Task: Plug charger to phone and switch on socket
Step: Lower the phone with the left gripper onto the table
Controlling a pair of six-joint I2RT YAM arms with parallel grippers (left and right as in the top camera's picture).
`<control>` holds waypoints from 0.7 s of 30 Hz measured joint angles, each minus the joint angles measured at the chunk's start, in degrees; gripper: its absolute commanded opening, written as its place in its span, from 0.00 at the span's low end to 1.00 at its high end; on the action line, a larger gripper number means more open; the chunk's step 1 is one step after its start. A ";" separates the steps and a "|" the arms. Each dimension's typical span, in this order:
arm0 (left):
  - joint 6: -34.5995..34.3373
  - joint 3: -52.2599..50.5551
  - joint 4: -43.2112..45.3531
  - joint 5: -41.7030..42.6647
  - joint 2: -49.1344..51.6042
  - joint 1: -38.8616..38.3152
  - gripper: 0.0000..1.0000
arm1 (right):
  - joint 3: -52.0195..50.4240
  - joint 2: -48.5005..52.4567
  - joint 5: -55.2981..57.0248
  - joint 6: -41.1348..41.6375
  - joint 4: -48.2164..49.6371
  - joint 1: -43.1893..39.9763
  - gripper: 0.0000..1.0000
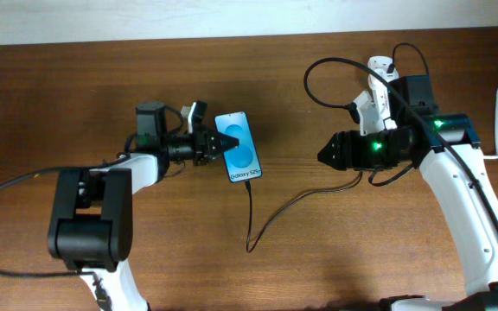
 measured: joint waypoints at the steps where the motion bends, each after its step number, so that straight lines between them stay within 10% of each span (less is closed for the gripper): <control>1: 0.04 0.00 0.00 -0.50 1.07 0.00 0.02 | 0.00 0.00 0.02 0.02 -0.09 0.00 0.61; 21: 10.67 0.76 -20.68 -17.05 2.21 0.00 0.09 | 0.00 0.00 0.02 0.04 -0.20 0.00 0.62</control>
